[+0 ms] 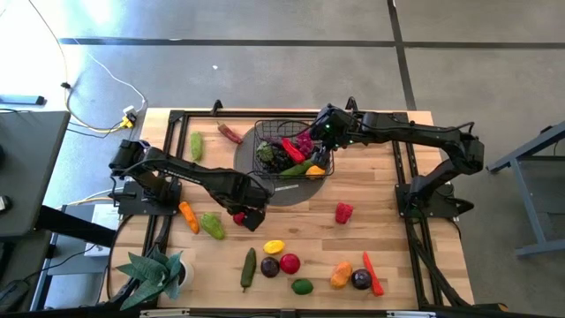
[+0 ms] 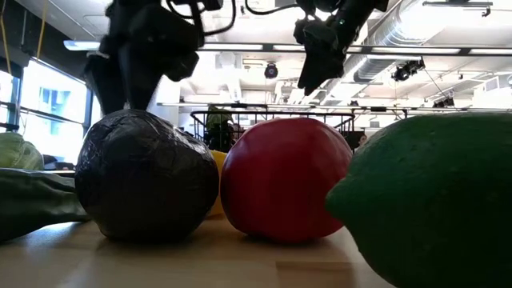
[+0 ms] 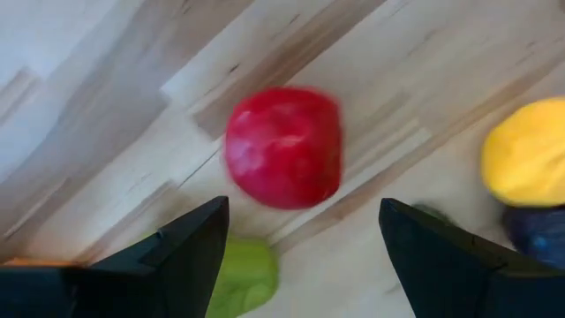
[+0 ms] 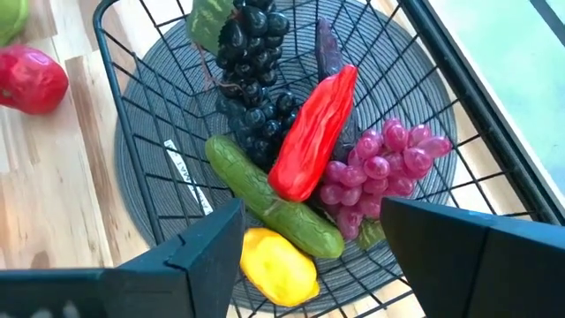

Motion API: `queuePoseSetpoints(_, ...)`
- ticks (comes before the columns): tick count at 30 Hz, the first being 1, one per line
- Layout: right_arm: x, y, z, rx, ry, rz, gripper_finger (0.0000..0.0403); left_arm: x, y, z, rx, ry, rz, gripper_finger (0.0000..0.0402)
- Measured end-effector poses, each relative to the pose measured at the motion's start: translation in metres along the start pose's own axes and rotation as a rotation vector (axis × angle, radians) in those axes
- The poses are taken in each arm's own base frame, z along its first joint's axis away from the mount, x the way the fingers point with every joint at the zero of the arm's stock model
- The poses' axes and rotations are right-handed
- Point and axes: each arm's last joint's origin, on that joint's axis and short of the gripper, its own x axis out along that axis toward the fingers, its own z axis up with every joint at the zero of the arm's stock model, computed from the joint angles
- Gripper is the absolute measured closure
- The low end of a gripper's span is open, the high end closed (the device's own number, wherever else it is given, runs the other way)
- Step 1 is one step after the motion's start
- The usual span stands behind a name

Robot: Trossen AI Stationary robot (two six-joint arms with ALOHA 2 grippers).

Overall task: Build produce basket
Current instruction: Put the top red tomato into the black mesh basket

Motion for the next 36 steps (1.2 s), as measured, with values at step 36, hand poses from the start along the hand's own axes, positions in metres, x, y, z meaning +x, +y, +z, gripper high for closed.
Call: queuePoseSetpoints(36,0.000,0.000,-0.003,0.018,0.029,-0.002,0.0153,0.048,-0.013,0.011,0.024,0.045,0.063,0.0213)
